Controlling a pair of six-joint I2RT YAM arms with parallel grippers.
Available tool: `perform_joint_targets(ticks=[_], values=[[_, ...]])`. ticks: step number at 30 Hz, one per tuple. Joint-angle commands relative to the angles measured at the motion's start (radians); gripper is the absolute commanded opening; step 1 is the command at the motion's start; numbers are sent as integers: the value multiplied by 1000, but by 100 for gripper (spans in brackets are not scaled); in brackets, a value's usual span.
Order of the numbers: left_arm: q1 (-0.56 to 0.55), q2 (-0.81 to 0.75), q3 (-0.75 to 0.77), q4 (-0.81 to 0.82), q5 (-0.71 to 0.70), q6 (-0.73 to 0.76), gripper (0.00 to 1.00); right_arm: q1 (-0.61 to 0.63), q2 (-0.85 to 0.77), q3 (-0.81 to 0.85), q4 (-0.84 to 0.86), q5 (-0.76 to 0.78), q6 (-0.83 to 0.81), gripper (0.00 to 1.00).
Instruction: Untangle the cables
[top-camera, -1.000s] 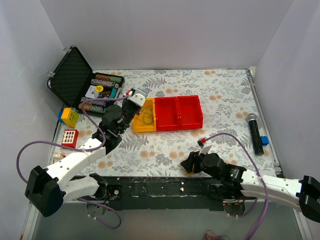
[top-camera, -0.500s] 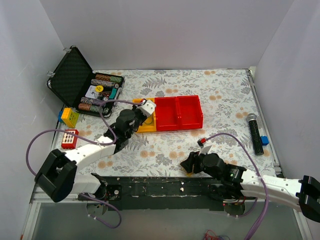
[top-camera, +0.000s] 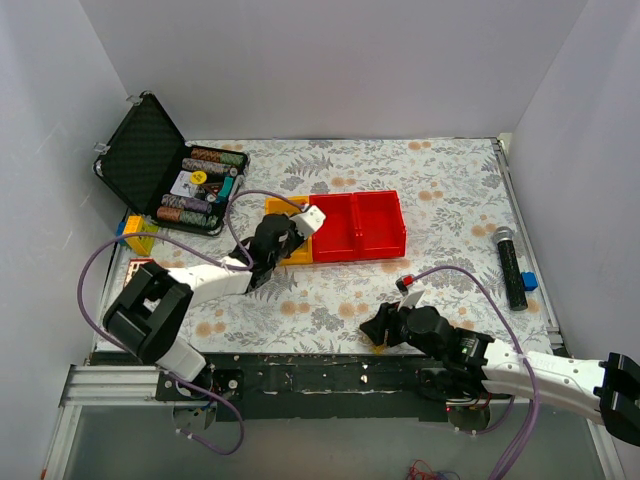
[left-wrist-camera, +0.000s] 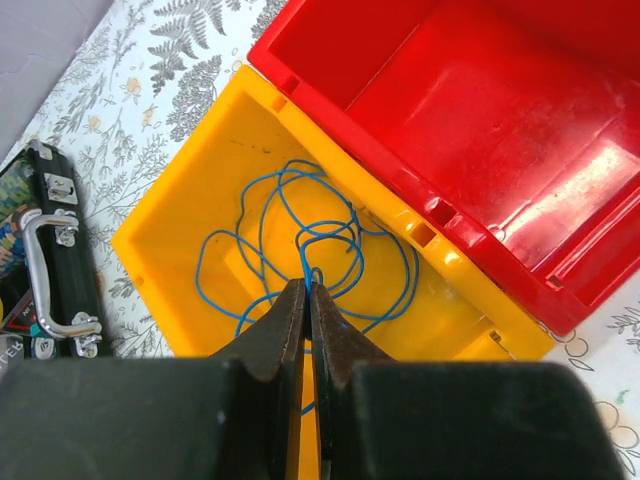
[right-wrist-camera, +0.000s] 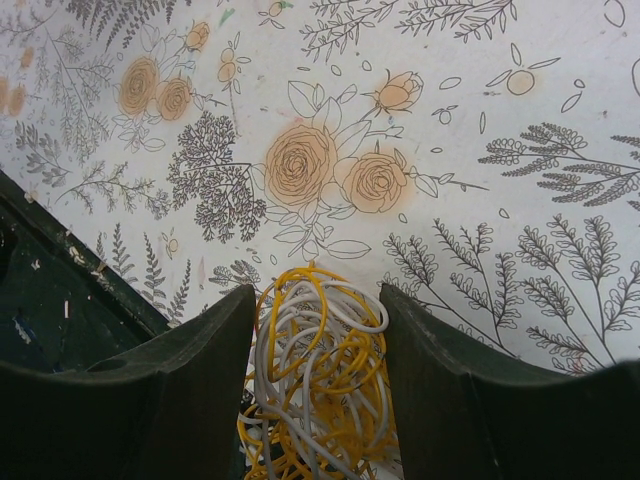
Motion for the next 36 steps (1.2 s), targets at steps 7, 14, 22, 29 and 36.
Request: perform_joint_targets(ticks=[7, 14, 22, 29, 36], values=[[8, 103, 104, -32, -45, 41, 13, 5, 1, -83, 43, 2, 13, 60], [7, -2, 127, -127, -32, 8, 64, 6, 4, -64, 37, -2, -1, 59], [7, -215, 171, -281, -35, -78, 78, 5, -2, -24, 23, 4, -24, 59], [-10, -455, 139, -487, 489, -78, 81, 5, -23, -31, 32, 5, -24, 59], [-305, -359, 10, -479, 596, -62, 79, 5, -114, 32, -43, 5, -32, 58]])
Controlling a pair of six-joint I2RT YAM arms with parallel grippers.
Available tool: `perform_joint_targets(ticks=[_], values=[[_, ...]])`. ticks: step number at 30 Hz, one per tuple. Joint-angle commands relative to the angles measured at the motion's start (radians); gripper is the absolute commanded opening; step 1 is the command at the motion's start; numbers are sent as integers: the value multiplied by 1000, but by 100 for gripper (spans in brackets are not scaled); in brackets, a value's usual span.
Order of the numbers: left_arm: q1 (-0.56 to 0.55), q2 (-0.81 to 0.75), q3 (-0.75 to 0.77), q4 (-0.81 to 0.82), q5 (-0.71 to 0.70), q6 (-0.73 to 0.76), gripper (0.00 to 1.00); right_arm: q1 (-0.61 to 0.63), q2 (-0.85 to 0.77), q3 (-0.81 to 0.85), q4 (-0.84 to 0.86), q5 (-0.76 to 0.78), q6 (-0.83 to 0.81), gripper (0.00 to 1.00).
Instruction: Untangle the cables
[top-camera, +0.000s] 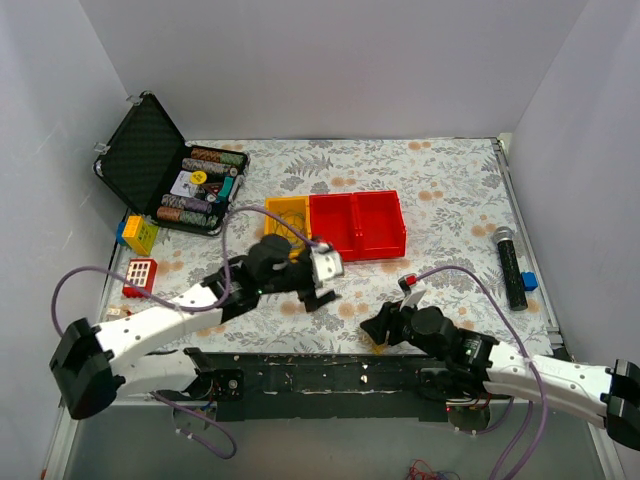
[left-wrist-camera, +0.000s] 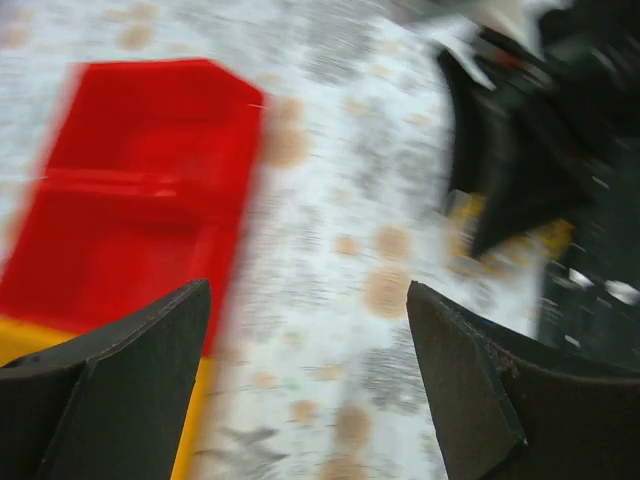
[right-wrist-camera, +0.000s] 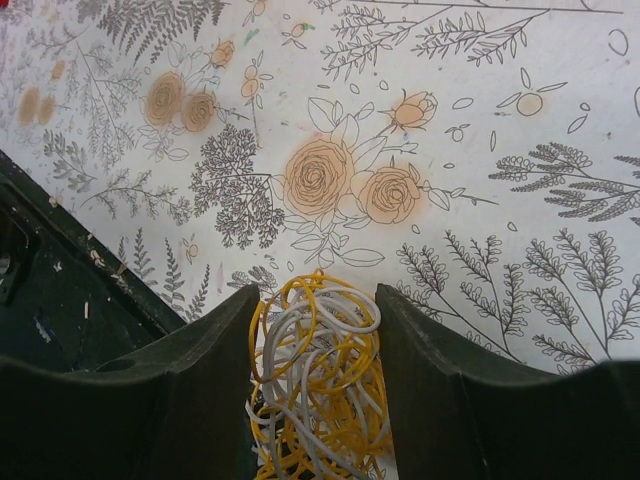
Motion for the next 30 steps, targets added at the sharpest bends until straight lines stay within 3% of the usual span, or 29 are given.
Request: perform_joint_targets(ticks=[1, 12, 17, 22, 26, 30], values=[[-123, 117, -72, -34, 129, -5, 78, 6, -106, 47, -65, 14, -28, 58], [-144, 342, 11, 143, 156, -61, 78, 5, -473, 195, -532, 157, -33, 61], [-167, 460, 83, 164, 228, -88, 79, 5, -446, 192, -540, 154, -5, 59], [-193, 577, 164, 88, 296, -28, 79, 5, -378, 250, -567, 209, 1, 57], [-196, 641, 210, 23, 326, 9, 71, 5, -396, 287, -596, 258, 6, 56], [-196, 694, 252, -38, 314, 47, 51, 5, -436, 296, -589, 269, -5, 55]])
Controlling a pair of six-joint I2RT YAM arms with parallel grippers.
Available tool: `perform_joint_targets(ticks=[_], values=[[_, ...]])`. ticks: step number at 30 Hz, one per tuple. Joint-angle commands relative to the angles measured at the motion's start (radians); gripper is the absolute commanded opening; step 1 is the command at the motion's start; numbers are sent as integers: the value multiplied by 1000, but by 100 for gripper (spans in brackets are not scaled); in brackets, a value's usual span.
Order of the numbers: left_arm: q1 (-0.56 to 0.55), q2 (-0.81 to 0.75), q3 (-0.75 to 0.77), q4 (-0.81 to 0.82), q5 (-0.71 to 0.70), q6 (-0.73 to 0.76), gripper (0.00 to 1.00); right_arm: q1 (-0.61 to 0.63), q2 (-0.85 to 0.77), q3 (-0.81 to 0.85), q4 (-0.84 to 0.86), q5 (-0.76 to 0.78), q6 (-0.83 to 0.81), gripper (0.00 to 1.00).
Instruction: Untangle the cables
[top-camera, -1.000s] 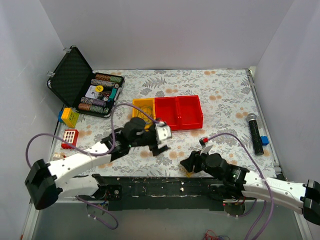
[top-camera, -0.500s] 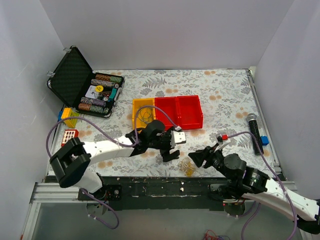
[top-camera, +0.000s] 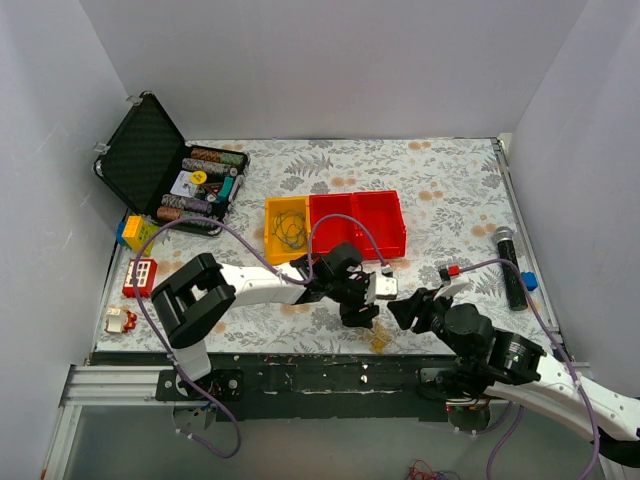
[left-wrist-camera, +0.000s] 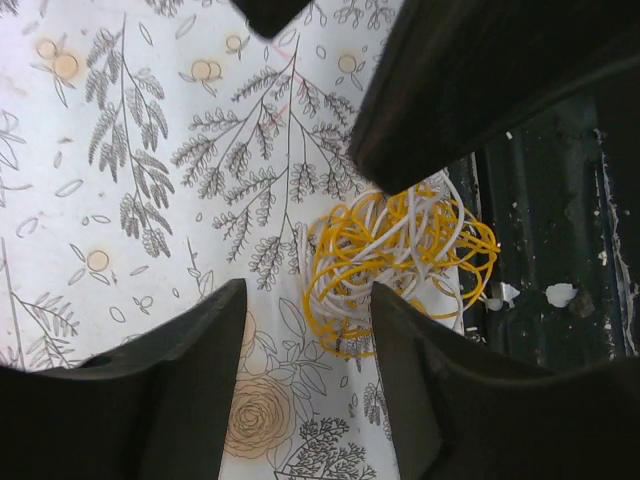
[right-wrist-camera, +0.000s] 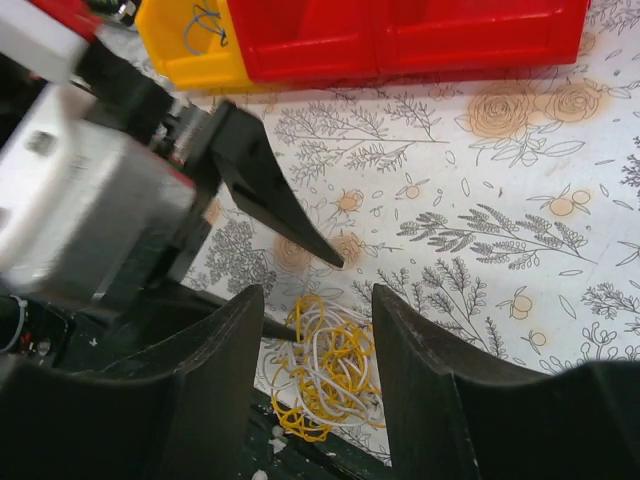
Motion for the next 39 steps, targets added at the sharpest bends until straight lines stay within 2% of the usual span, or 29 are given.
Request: perform_joint_targets(ticks=[1, 5, 6, 7, 11, 15, 22, 26, 31, 36, 39], values=[[-1, 20, 52, -82, 23, 68, 42, 6, -39, 55, 6, 57, -1, 55], [0, 17, 45, -86, -3, 73, 13, 5, -30, 52, 13, 51, -6, 55], [0, 11, 46, -81, -19, 65, 3, 5, -21, 51, 22, 45, -7, 54], [2, 3, 45, -73, -46, 55, 0, 5, -10, 49, 30, 42, -12, 54], [52, -57, 34, -44, -130, 50, 0, 5, 39, 37, 71, 28, -27, 54], [129, -121, 32, -79, -152, 61, 0, 5, 117, 5, 145, 6, -45, 54], [141, -244, -17, -119, -112, 4, 0, 5, 286, -6, 287, -7, -85, 54], [141, -262, -40, -127, -100, -22, 0, 3, 376, 26, 340, 3, -122, 58], [141, -295, -64, -127, -98, -39, 0, 3, 407, 60, 378, 2, -168, 60], [141, -322, -54, -136, -114, -71, 0, 3, 366, 72, 409, -33, -240, 68], [141, -344, -46, -142, -112, -100, 1, 3, 341, 52, 499, -90, -279, 69]])
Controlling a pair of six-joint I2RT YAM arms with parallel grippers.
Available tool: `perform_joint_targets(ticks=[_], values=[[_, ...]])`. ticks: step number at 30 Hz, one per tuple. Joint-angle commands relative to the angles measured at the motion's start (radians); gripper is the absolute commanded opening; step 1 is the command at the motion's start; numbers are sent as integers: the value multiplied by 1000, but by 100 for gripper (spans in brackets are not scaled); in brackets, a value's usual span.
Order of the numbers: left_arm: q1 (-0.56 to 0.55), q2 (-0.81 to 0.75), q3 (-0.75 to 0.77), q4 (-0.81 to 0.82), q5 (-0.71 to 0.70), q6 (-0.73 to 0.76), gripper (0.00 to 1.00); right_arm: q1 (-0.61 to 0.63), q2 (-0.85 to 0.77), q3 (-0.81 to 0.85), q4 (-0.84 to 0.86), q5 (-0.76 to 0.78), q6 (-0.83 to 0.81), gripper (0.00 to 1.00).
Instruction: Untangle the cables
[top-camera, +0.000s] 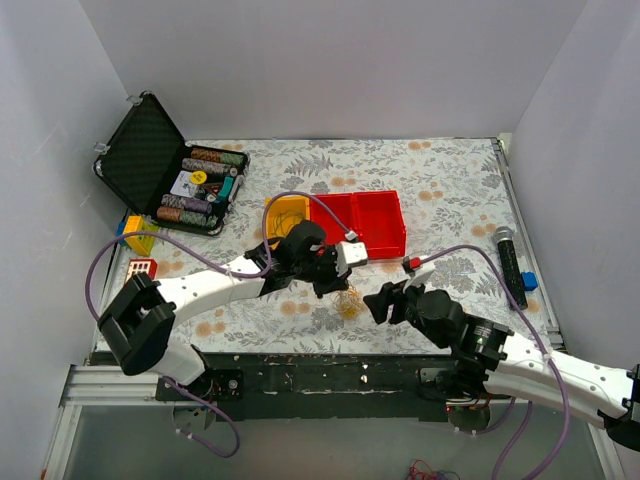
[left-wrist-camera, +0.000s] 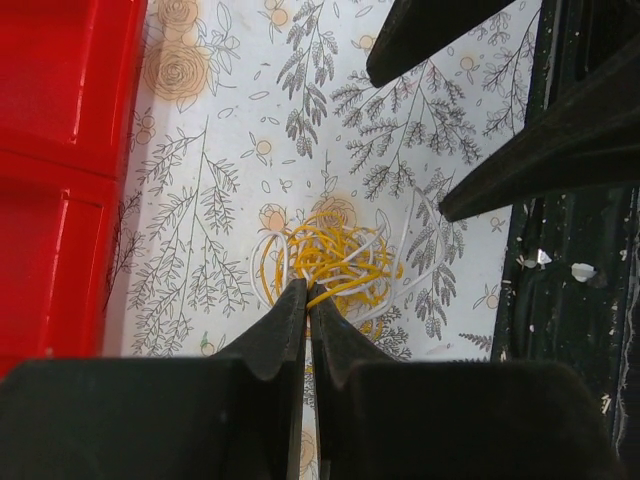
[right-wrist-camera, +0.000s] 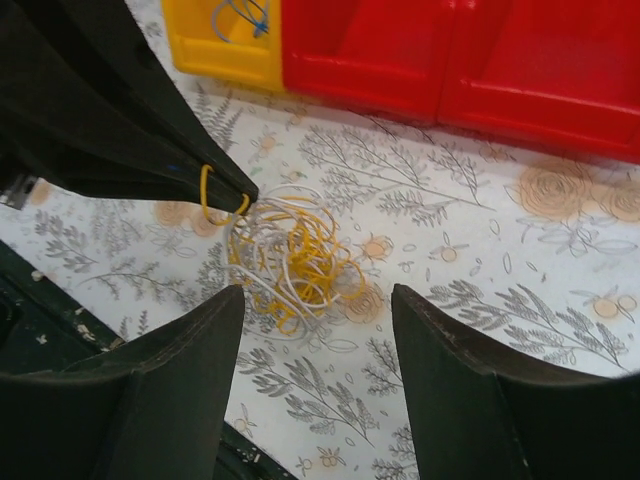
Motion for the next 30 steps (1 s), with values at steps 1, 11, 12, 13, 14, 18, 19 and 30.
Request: perform_joint_targets(ticks=[1, 11, 12, 13, 14, 18, 19, 30], values=[[-3, -85, 18, -5, 8, -60, 1, 3, -30, 23, 166, -67, -83, 69], [-1, -171, 60, -46, 65, -253, 2, 3, 102, 18, 309, -161, -111, 69], [-3, -174, 58, -46, 72, -270, 3, 3, 112, 16, 325, -164, -111, 69], [-1, -179, 53, -45, 80, -287, 3, 3, 125, 15, 338, -170, -109, 69], [-3, -182, 49, -42, 85, -298, 3, 3, 135, 15, 353, -171, -109, 69], [-1, -193, 20, -11, 114, -344, 8, 3, 168, 12, 407, -188, -109, 67], [-1, -194, 18, -5, 118, -360, 8, 3, 174, 15, 408, -185, -103, 66], [18, -217, 18, 55, 169, -474, 13, 3, 114, -71, 416, -147, -28, 50]])
